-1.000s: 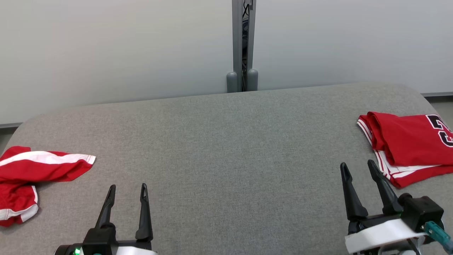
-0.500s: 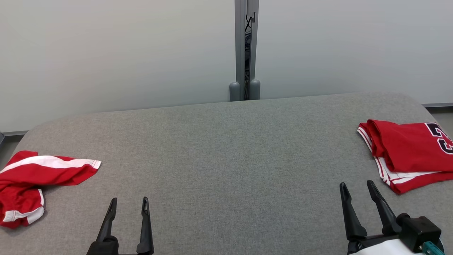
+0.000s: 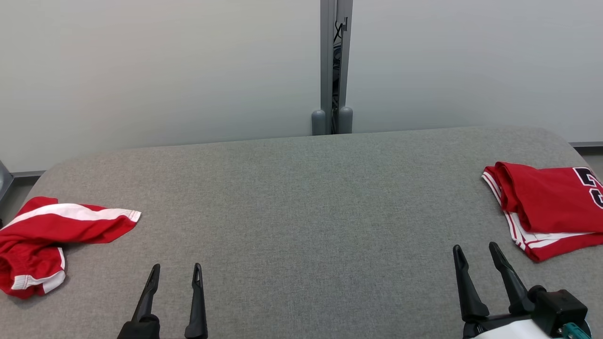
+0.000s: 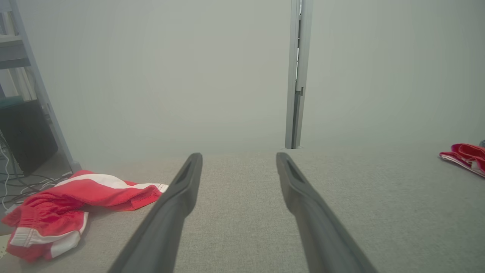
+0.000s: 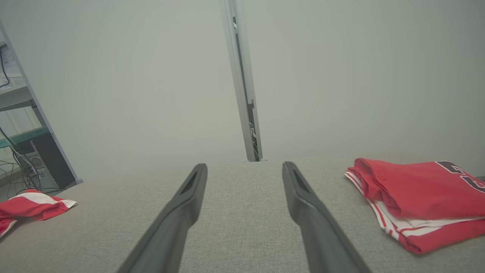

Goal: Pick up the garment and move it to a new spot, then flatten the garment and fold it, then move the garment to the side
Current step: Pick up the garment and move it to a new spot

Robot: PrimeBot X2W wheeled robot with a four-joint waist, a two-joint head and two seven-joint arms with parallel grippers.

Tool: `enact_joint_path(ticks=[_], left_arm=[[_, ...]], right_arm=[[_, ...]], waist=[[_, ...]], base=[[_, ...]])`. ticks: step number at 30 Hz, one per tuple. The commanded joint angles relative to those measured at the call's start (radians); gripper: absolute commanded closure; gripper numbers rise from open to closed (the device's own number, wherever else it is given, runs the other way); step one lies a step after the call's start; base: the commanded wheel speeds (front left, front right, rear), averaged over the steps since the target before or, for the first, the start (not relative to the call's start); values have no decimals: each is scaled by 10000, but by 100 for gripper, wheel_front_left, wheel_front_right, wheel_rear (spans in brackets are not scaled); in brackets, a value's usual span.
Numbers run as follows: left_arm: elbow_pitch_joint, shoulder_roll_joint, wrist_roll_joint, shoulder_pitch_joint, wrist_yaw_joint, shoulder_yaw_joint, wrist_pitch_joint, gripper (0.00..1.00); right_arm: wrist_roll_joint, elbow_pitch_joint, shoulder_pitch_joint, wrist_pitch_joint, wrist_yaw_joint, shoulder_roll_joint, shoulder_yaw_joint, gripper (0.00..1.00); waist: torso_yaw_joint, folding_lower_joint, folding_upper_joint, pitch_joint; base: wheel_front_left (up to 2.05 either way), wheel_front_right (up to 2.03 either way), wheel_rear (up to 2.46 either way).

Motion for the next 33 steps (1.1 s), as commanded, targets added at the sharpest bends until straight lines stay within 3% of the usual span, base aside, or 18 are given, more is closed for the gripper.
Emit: enact_joint_path(ticks=[1,14,33], left_arm=[[-2,32,-51,31,-13,26,-20,0],[-323,33,199,-34,209,41,-20,0],[-472,34,-7,-115,373,307,-20,0]], right_arm=[[19,37,61,-39,3,1,-22,0],[-186,-62,89,-39,3,22,-218,0],[279,5,-133,-39,3,23,687,0]], waist=[[24,0,0,-11],[445,0,0,14],[2371,0,0,105]], base=[[0,0,0],[0,0,0],[0,0,0]])
